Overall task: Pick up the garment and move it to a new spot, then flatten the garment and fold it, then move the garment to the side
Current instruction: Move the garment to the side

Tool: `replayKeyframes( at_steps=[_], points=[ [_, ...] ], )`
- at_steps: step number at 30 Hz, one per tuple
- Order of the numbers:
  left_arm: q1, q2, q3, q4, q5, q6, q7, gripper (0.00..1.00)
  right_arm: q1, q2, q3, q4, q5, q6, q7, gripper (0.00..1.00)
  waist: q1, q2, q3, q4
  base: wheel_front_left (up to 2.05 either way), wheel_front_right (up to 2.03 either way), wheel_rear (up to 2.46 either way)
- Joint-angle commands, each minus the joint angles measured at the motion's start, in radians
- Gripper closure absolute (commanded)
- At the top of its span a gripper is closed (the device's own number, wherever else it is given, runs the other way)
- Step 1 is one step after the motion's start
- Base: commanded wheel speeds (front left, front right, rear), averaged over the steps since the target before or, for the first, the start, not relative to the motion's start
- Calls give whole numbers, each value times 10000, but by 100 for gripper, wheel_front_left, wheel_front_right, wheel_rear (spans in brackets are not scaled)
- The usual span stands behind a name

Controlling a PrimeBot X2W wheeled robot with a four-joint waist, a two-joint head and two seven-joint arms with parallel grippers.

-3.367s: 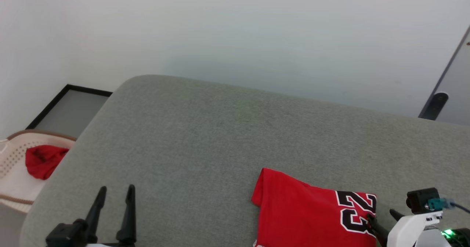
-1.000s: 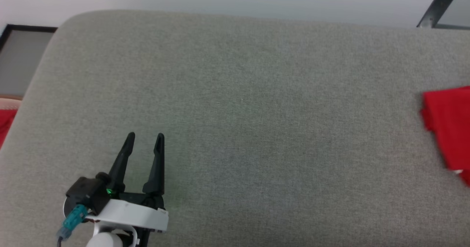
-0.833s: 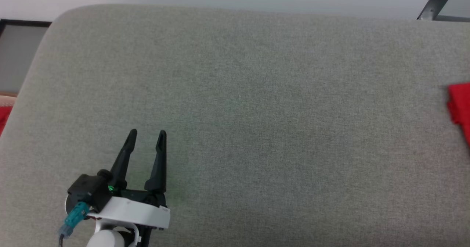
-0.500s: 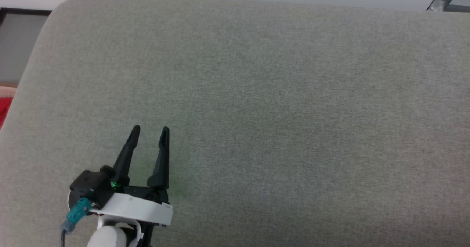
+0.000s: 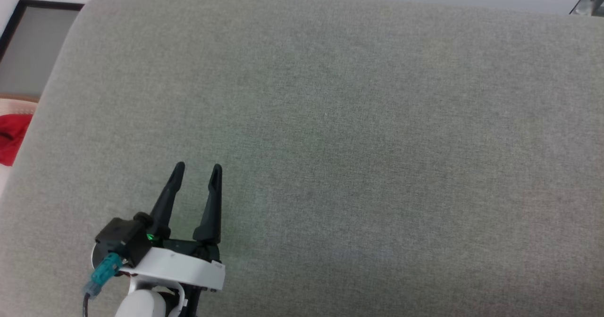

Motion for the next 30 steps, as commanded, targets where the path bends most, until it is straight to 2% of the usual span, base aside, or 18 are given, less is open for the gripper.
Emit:
replayKeyframes(
  at_steps=[1, 8, 13, 21, 30],
  points=[
    [-22, 21, 32, 14, 2, 10, 8, 0, -139, 122, -174, 157, -175, -16, -61, 0, 0, 0, -81, -16, 0, 0, 0],
    [150, 78, 42, 86, -6, 10, 8, 0, -242, 545, -688, 456, -883, -16, -364, 0, 0, 0, -420, -171, 0, 0, 0],
    [255, 118, 81, 104, 5, 10, 8, 0, -256, 972, -1130, 224, -1213, -16, -1201, 0, 0, 0, -709, -315, 0, 0, 0],
    [567, 235, 220, 103, 97, 9, 7, 0, 330, 2344, -1696, -669, -1449, -16, -3680, 0, 0, 0, -1477, -769, 0, 0, 0],
    [921, 356, 263, 84, 154, 9, 8, 0, 1838, 4245, -2558, -1794, -1660, -16, -6143, 0, 0, 0, -2362, -1402, 0, 0, 0]
  ],
)
